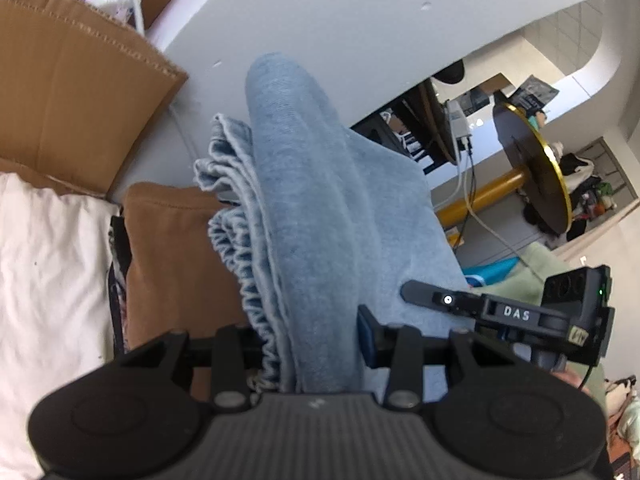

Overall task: Fold clothes
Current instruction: 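Carry the held folded stack away from the bed with both grippers, then lower the folded stack onto the brown cardboard and open the left gripper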

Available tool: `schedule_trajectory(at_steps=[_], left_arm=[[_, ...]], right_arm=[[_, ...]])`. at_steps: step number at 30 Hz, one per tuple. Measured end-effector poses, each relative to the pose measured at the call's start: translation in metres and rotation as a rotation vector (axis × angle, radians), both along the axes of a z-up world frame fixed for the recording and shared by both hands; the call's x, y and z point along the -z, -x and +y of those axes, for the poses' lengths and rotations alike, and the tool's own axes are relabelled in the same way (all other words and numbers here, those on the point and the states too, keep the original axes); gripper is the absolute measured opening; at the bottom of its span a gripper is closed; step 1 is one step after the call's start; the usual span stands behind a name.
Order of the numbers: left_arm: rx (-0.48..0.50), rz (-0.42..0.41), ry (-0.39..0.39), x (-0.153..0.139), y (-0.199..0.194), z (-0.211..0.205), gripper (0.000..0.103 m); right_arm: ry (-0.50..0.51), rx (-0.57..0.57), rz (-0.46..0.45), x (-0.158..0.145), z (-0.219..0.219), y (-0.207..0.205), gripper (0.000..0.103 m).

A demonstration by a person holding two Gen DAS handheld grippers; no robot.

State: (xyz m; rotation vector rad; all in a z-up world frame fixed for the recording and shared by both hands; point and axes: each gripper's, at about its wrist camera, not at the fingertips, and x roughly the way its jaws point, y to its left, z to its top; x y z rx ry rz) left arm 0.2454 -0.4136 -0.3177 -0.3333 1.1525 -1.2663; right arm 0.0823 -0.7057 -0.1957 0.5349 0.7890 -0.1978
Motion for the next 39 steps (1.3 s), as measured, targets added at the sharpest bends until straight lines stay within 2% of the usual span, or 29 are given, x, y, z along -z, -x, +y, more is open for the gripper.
schedule_trajectory(at_steps=[4,10,20,24,26,28,32,39], left_arm=[[-0.006,0.016,-0.02,0.021,-0.002,-0.004,0.042],[-0.009,0.031,-0.057,0.039,0.0,-0.008,0.042],[-0.025,0.063,-0.036,0.039,-0.007,-0.011,0.041],[-0.033,0.075,-0.055,0.052,-0.007,-0.011,0.042],[-0.048,0.096,-0.091,0.061,-0.009,-0.014,0.045],[-0.066,0.105,-0.14,0.064,-0.014,-0.014,0.056],[-0.051,0.042,-0.178,0.047,-0.023,-0.007,0.056],[-0.044,-0.072,-0.224,0.006,-0.042,0.012,0.056]], right_arm=[[-0.004,0.033,-0.025,0.028,-0.003,0.001,0.021],[-0.03,0.111,-0.003,0.066,-0.001,-0.001,0.021],[-0.049,0.159,-0.049,0.067,-0.001,0.002,0.021],[-0.049,0.185,-0.048,0.076,-0.002,-0.001,0.022],[-0.066,0.207,-0.035,0.086,-0.004,-0.004,0.023],[-0.063,0.209,-0.018,0.095,-0.003,-0.007,0.023],[-0.022,0.188,-0.018,0.092,0.003,-0.011,0.023],[-0.023,0.203,-0.02,0.092,0.002,-0.013,0.024]])
